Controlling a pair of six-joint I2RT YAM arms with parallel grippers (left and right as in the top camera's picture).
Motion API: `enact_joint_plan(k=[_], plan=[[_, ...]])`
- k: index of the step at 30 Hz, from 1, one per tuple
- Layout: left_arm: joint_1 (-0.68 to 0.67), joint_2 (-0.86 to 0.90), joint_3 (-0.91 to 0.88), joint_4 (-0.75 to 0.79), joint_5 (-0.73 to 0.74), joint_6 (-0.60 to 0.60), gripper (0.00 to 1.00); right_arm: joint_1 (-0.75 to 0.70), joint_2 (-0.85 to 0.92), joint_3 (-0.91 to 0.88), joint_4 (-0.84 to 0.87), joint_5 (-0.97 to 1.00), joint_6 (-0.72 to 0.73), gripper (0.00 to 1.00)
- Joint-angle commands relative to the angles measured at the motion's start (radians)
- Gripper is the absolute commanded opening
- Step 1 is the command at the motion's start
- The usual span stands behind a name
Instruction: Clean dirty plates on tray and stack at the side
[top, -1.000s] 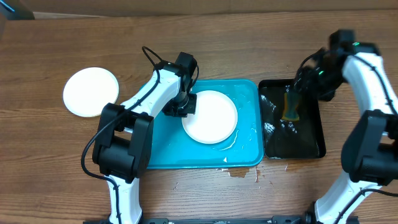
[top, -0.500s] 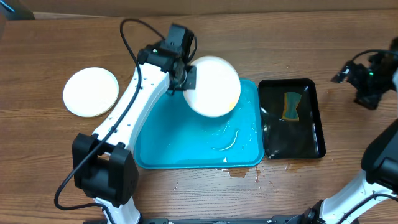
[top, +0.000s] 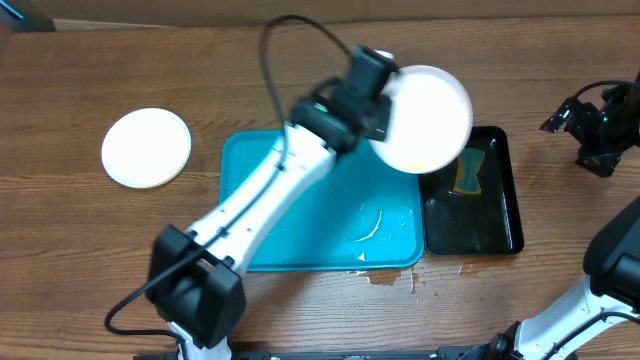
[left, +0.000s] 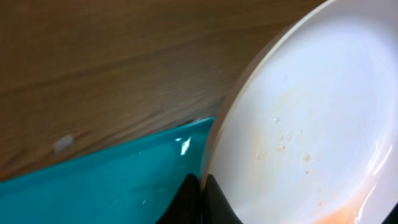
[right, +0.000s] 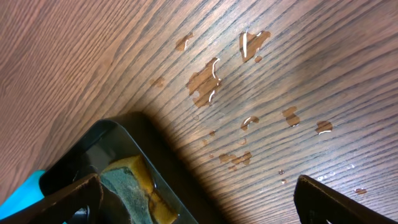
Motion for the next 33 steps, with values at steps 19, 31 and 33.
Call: enact_joint_plan(k=[19,31,33], plan=[[-0.496,0.087,0.026,0.591,-1.091,0.914,0.04,0.0,-0.025,0.013,0.003,0.0,0.004,1.0],[-0.531,0.087,0.026,0.866,-1.159,1.133,0.04,0.0,-0.025,0.013,0.003,0.0,0.004,1.0],[-0.531,0.087,0.026,0.876,-1.16,1.133,0.04,0.0,-0.025,0.013,0.003,0.0,0.004,1.0]])
